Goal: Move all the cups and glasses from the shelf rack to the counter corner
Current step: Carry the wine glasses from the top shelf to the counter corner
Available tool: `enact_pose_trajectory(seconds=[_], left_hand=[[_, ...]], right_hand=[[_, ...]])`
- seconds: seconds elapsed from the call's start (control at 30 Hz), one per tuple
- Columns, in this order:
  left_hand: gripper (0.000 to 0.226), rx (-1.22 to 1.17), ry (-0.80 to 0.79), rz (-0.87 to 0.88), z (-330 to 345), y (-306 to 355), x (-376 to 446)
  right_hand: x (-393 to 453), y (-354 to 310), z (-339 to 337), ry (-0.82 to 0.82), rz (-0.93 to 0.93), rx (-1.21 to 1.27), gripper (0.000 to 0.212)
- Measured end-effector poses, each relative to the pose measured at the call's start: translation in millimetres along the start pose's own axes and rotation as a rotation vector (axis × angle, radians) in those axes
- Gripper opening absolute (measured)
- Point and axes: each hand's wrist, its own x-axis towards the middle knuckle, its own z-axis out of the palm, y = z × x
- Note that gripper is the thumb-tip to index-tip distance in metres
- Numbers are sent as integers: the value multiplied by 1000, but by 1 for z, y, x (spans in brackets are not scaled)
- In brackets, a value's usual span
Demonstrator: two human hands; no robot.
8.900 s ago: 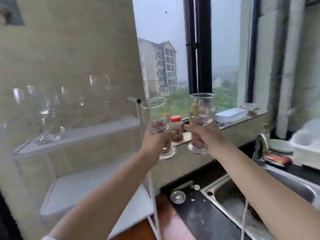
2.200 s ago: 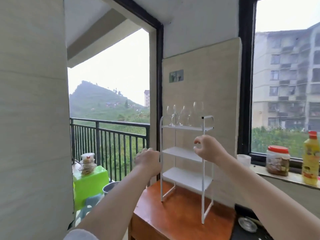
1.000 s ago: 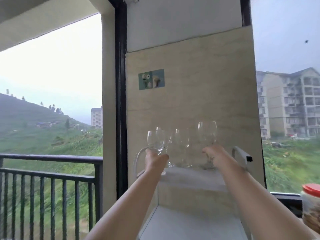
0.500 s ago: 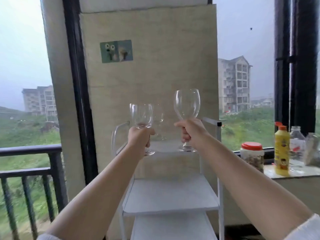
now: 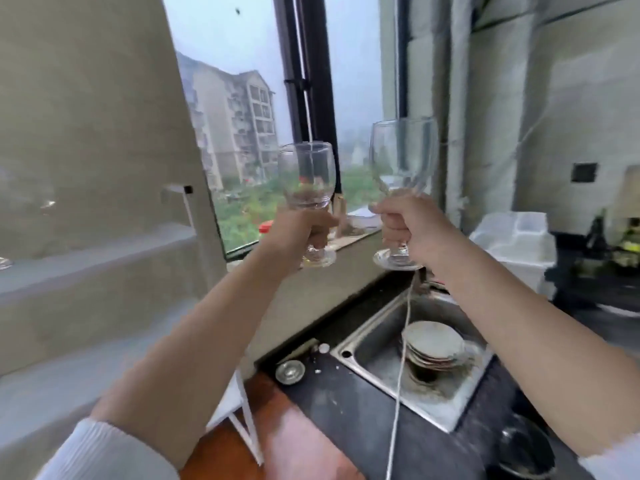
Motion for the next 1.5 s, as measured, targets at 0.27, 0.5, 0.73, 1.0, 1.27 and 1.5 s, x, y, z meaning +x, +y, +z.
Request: enact_pose_trajectory(seconds=[0.27,0.5,0.73,1.0,1.27,1.5], left_hand=[[47,-139,-443,-105,238,-58,31],[44,-321,-693,-192,456,-85,27],[31,-374,-902,-274,641,-121,18],[42,-303,-1112,-224,799,-166,52],[45,-221,-1201,-31,952,-177,154],[38,-323,-1188,-148,1078,-214,187]], right_hand=[[-73,-48,-215,380,-56,-97,49],[-155,-102,-400,552,-71,-228,48],[-230,-142,-557,722,-89,-337,61],[-240,-146,-709,871,-70,-361,41],[-205,-187,-848,1011,-148,-374,39],[-197,-200,-959,1355,-136,-328,38]])
